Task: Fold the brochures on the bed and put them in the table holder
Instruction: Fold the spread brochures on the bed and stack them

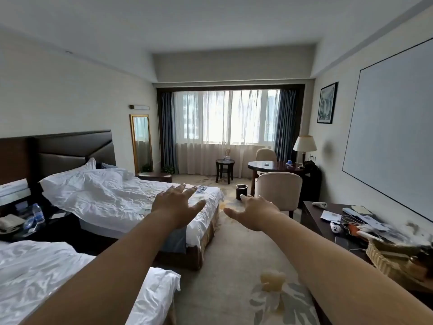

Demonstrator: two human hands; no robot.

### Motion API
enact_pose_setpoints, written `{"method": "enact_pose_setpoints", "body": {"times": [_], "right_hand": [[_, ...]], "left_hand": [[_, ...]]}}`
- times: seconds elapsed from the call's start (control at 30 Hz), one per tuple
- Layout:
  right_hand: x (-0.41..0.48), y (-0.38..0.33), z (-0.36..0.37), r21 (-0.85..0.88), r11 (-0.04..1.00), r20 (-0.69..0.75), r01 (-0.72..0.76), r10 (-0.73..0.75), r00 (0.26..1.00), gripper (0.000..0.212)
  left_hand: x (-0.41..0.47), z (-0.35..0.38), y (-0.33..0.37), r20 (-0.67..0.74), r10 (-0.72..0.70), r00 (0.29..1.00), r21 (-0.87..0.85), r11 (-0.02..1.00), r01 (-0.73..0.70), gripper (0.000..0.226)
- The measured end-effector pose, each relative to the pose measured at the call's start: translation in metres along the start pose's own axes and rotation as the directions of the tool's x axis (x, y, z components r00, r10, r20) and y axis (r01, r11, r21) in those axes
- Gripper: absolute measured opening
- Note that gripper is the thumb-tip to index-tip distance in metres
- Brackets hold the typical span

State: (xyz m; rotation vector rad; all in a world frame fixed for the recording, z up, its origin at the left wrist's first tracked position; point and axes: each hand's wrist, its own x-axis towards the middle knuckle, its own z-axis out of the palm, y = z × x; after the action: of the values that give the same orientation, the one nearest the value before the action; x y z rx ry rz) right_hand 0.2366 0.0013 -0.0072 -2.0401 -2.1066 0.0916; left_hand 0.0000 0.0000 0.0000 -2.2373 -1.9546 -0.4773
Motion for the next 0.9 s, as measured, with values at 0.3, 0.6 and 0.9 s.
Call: {"method": "enact_pose_setpoints", "body": {"times": [0.3,0.6,0.9], "right_hand": [[0.093,0.022,0.033,-0.072,0.997,0.053,0.002,0.002,0.999,0.103],[0.261,0.019,0.05,-0.122,0.992,0.055,-0.041,0.048,0.997,0.096],[0.413,0.017,0.064,-0.099,0.994,0.031,-0.052,0.055,0.998,0.098]], "left_hand": [[0.097,0.065,-0.012,0.048,-0.041,0.998,-0.053,0.998,0.044,0.078],[0.257,0.112,-0.046,0.07,0.029,0.997,-0.06,0.998,-0.025,0.078],[0.412,0.15,-0.078,0.093,0.018,0.996,-0.11,0.994,-0.008,0.077]]}}
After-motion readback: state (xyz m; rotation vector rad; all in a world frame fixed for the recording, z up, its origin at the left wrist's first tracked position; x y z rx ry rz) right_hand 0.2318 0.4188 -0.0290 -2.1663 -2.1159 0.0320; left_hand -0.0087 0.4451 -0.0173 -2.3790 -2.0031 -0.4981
